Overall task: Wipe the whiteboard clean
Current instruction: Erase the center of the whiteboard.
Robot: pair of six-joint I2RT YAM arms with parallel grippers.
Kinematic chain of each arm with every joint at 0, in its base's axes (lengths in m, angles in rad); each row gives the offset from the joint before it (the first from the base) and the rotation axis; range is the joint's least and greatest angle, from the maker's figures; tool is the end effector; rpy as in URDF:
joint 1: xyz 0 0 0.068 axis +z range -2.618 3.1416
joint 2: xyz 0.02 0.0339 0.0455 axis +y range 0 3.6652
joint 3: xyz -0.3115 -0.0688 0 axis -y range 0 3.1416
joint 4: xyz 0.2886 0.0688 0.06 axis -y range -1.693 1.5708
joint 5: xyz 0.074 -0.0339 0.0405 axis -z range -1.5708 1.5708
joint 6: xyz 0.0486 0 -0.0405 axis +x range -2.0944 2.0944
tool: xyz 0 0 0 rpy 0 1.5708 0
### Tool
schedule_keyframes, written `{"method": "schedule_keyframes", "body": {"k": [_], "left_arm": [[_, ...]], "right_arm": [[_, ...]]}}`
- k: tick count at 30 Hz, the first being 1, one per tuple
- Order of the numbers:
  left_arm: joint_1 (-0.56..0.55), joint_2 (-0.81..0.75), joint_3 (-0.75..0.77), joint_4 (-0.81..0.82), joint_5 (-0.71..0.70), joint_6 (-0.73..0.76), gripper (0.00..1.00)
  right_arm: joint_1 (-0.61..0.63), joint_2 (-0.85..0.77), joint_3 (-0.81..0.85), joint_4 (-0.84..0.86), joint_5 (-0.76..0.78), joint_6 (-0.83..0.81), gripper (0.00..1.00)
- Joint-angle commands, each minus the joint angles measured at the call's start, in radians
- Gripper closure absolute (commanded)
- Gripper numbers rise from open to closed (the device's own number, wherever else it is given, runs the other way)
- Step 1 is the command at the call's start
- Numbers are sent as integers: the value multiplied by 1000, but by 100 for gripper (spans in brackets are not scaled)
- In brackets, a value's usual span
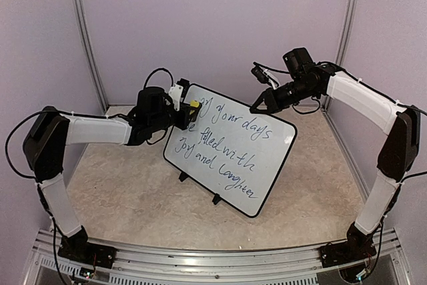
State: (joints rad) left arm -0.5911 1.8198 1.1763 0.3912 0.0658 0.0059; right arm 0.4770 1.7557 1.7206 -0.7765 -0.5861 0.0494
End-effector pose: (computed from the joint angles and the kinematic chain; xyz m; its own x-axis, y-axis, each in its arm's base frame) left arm 0.3987 -0.2714 0.2597 -0.2037 0.1438 -0.9684 0.6101 0.7922 -0.0107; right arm 0.3844 0.2289 0.3865 -0.6792 -0.3047 -0.6677 -0.6880 0.5811 0.4347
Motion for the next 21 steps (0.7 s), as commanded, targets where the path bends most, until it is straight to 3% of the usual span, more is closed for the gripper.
{"method": "schedule_keyframes", "body": {"k": [1,21], "left_arm": [[-33,-11,-48,-84,-14,-35,85],[-33,-11,-68,-78,-16,-68,85]], "right_arm": [[34,-44,2,21,-64,-89,100],[35,-52,-6,20,-63,-92,100]]}}
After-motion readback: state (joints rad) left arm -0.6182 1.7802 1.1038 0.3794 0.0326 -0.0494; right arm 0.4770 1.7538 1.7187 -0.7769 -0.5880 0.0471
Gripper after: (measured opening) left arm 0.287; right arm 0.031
